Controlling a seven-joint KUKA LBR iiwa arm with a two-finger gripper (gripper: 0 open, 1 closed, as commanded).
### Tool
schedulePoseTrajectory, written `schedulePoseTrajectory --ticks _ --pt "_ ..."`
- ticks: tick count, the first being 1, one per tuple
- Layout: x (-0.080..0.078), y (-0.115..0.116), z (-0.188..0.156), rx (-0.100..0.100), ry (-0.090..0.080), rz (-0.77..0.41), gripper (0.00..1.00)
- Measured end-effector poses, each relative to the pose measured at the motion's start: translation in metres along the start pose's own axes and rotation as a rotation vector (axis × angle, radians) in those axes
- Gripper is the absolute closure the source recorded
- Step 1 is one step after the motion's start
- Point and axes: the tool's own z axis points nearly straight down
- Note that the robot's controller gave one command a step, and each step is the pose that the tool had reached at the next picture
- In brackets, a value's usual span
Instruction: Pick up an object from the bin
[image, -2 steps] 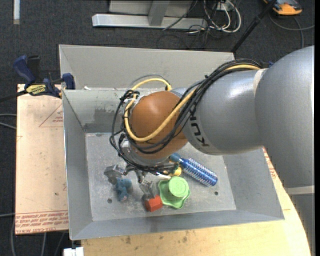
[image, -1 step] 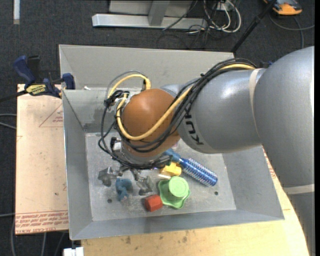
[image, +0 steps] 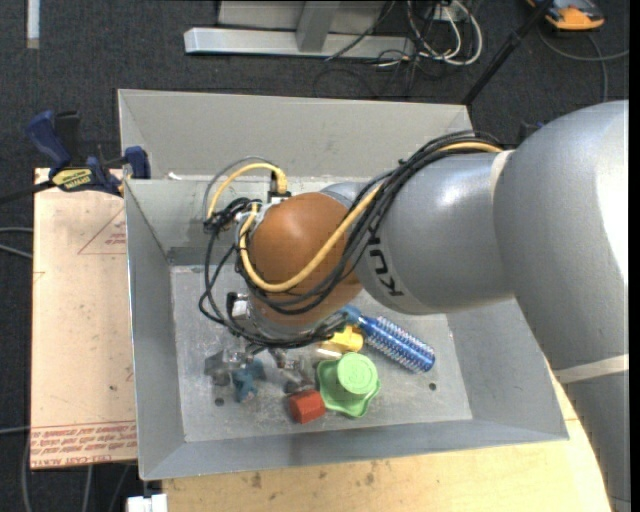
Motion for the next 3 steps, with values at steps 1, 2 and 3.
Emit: schedulePoseTrajectory --ticks 1,2,3 --pt "-0.001 0.0 0.0 -0.001 -0.002 0.005 0.0" --pt "-0.001 0.0 -0.001 -0.001 -0.003 0.005 1.0" --pt "-0.002 -0.001 -0.057 0.008 -0.005 0.008 1.0"
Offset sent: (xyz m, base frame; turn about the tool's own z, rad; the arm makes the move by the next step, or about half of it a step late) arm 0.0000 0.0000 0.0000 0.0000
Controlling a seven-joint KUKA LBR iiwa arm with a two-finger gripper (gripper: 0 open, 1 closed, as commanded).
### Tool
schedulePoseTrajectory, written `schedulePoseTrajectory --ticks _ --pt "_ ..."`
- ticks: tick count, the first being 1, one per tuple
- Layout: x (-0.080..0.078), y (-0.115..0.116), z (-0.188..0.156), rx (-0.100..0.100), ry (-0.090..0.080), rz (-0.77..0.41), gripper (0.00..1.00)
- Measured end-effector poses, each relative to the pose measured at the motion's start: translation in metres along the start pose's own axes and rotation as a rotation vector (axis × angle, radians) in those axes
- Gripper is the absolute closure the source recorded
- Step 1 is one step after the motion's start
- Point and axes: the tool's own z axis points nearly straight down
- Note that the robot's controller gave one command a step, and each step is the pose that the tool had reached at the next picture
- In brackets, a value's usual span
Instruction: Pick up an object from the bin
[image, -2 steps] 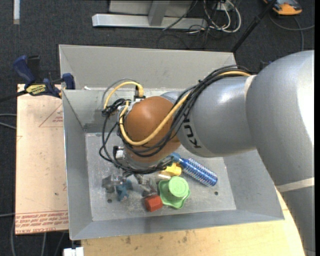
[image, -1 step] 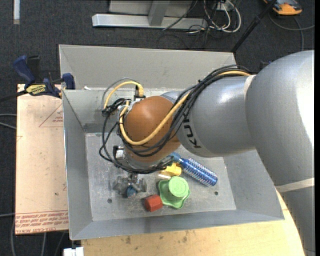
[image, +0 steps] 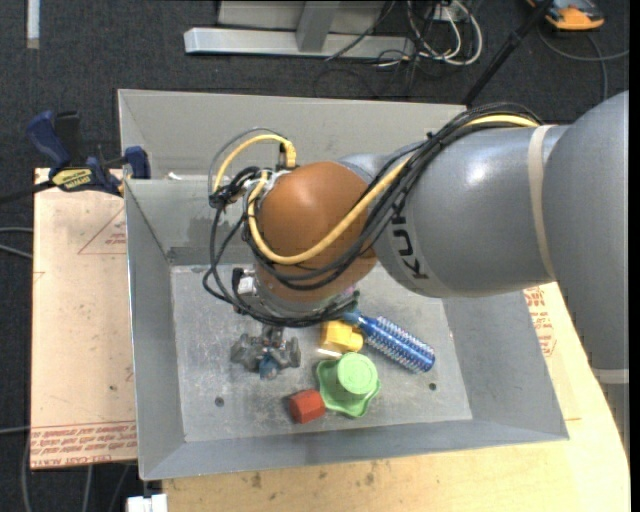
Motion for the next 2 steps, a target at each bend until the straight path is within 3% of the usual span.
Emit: schedulePoseTrajectory --ticks 1,2 --pt "-0.002 -0.001 -0.047 0.0 0.0 0.004 1.0" --pt "-0.003 -0.002 -0.073 -0.001 0.001 0.007 1.0"
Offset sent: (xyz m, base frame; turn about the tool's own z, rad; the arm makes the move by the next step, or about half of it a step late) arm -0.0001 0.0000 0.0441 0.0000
